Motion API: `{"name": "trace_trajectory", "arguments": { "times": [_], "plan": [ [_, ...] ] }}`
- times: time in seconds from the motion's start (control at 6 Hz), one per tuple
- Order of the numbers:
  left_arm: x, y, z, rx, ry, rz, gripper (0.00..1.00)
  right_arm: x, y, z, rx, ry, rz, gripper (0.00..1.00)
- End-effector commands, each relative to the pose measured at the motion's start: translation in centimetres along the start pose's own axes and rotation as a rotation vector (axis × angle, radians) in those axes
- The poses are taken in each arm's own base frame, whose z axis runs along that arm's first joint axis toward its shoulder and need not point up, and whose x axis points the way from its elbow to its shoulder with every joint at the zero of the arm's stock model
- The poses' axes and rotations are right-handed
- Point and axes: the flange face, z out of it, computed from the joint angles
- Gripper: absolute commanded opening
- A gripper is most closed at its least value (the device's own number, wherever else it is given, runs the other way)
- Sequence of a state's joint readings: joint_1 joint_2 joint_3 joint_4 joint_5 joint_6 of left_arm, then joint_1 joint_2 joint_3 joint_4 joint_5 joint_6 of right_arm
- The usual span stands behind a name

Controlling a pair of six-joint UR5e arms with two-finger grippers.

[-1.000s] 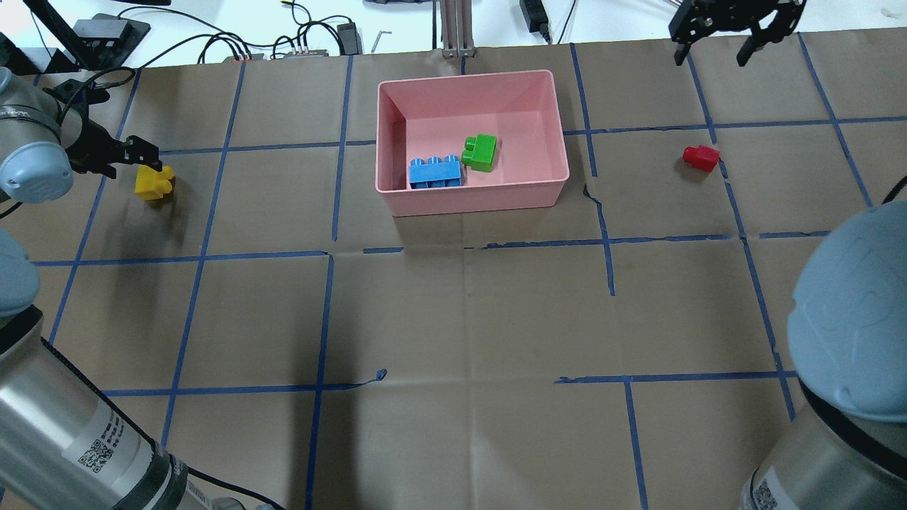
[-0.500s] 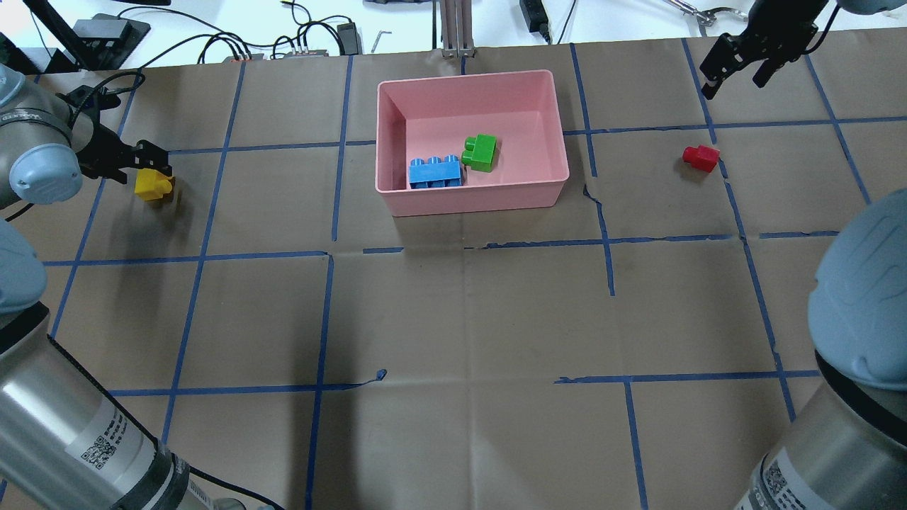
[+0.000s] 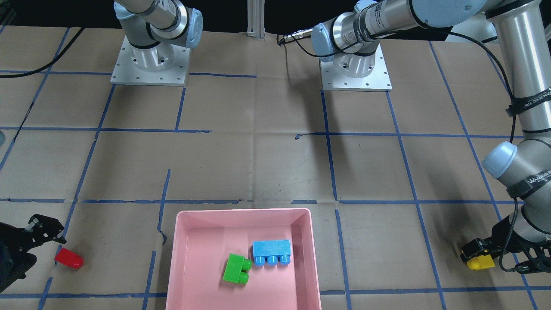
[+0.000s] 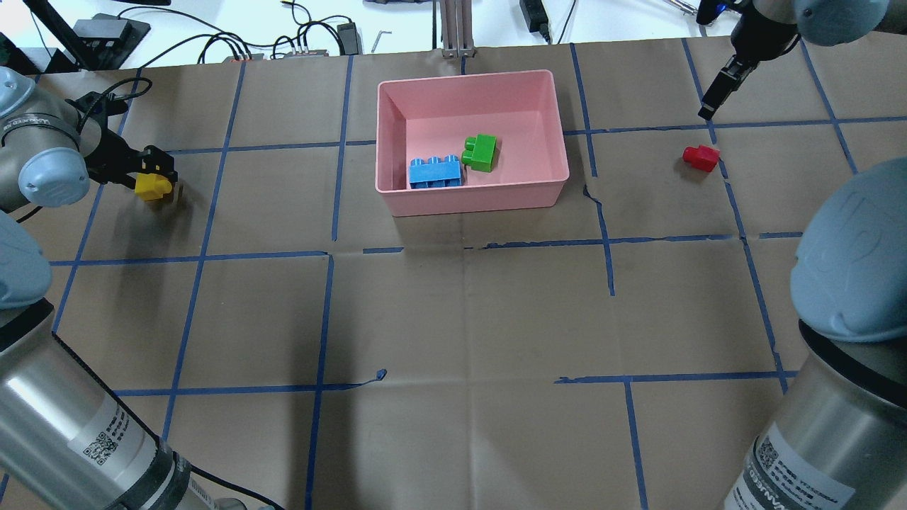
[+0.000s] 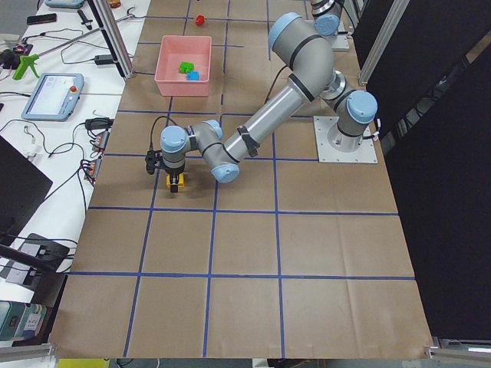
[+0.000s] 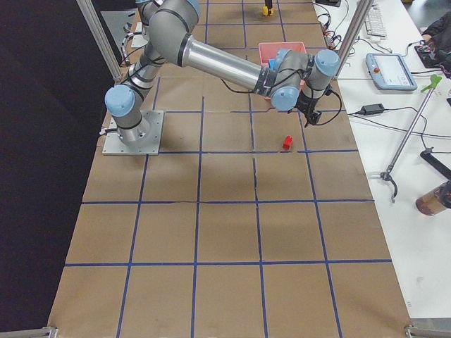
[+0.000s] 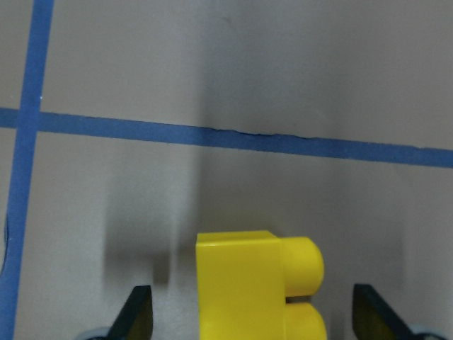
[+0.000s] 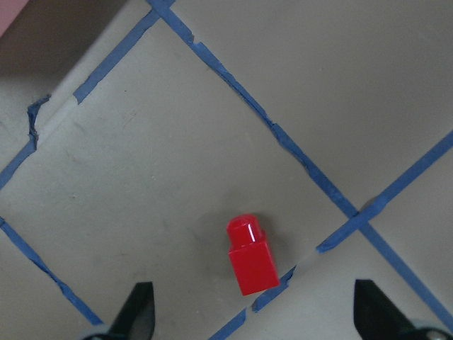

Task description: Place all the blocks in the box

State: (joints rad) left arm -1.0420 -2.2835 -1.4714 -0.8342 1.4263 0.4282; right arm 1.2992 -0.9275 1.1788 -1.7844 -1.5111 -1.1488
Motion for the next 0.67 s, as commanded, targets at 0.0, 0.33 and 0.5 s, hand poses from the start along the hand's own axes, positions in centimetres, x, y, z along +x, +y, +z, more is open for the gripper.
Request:
{"name": "trace_trajectory", "arguments": {
  "times": [0.0,0.33,0.5],
  "plan": [
    [1.2,0.0,-0.6,-0.069,-0.032,0.003,0.59,0.7,-0.1,4.0,0.017,0.042,-0.148,1.0],
    [0.9,0.9,-1.2,-0.171,-0.078,-0.028,0.13,-1.5,1.3,10.5,0.031,0.073,-0.212,0.99],
    [1.1,1.2,-2.3,-0.196,-0.104,-0.091,0.0,-2.1,1.9,11.9,0.027,0.098,-0.219,0.99]
  ]
}}
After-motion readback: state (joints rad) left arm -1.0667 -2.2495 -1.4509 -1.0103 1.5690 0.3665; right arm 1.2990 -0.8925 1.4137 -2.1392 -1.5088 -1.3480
